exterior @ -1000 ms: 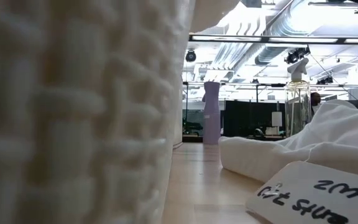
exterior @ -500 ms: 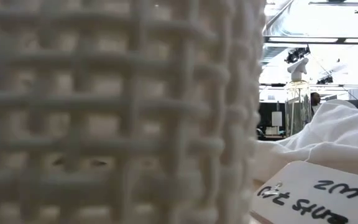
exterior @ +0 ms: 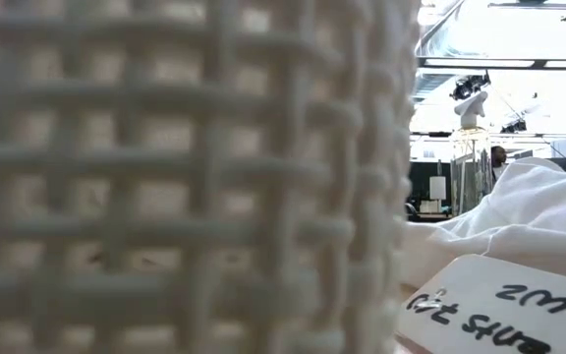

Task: Sort clothes
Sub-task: Put the white blouse into the bottom white laundry organizer

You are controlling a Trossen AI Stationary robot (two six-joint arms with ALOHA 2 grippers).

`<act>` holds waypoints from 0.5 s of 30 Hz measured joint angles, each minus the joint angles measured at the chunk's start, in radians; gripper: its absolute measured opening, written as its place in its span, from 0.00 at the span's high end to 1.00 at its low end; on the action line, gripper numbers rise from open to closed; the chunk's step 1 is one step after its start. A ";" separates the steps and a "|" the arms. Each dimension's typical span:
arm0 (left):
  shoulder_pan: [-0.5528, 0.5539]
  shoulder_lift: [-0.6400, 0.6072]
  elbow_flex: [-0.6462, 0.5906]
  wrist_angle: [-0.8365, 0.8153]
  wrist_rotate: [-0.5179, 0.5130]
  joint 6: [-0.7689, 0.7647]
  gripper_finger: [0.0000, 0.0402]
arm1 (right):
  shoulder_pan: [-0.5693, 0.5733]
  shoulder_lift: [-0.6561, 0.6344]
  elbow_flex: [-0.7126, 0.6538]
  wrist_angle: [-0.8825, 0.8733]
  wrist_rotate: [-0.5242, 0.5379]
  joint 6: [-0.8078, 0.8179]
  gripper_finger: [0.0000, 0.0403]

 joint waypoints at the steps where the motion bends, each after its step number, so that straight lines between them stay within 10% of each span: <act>1: 0.000 0.000 0.000 0.000 0.000 0.000 0.38 | -0.027 -0.009 0.000 -0.034 -0.030 0.038 0.37; 15: 0.001 0.000 0.000 -0.003 0.000 -0.002 0.38 | -0.230 0.082 0.000 -0.064 -0.325 -0.189 0.37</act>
